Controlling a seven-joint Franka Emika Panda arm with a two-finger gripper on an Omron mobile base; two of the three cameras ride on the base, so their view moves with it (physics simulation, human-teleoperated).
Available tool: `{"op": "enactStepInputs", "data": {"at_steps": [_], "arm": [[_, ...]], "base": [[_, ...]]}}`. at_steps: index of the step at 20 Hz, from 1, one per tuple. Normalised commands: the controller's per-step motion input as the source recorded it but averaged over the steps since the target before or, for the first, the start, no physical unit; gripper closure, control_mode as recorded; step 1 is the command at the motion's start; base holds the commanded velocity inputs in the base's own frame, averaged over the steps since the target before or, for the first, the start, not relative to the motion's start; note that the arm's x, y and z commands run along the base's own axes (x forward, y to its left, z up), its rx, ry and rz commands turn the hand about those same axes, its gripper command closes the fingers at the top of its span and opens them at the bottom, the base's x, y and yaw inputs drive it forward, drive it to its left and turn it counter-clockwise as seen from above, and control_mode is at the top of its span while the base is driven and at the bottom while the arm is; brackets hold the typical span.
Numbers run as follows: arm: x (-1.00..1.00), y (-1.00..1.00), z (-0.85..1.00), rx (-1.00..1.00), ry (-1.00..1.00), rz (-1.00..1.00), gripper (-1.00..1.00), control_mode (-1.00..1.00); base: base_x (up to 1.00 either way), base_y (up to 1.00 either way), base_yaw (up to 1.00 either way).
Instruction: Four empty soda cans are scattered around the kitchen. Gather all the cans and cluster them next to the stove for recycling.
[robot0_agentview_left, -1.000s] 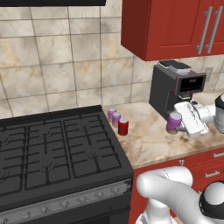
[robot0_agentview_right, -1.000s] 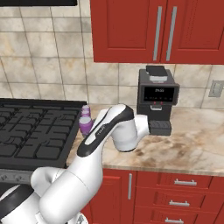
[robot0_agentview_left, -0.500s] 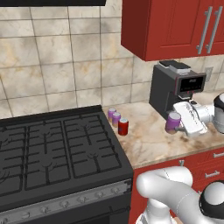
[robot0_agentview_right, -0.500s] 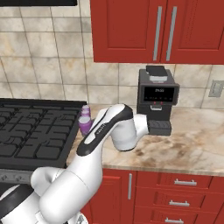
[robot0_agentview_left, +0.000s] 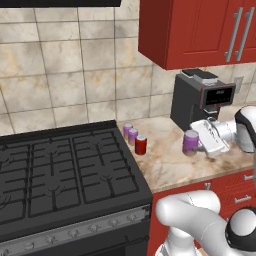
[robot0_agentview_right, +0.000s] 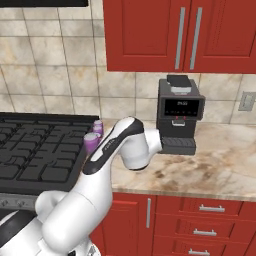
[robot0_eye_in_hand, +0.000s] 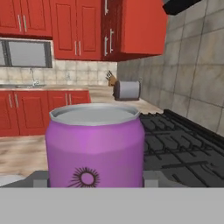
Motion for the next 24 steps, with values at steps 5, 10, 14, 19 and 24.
{"op": "enactStepInputs", "data": {"at_steps": [5,10,14,19,24], "arm": [[0.01,0.24,-0.2,-0.01,0.06,-0.02,1.0,-1.0],[0.05,0.27,-0.18,0.0,0.0,-0.04,1.0,-1.0],[0.09,0.29,-0.21,0.0,0.0,-0.08,1.0,-1.0],[0.12,0.16,-0.1,0.0,0.0,-0.07,1.0,-1.0],[0.1,0.01,-0.1,0.0,0.0,0.0,1.0,-1.0]], "base": [[0.0,0.0,0.0],[0.0,0.0,0.0],[0.0,0.0,0.0],[0.0,0.0,0.0],[0.0,0.0,0.0]]}}
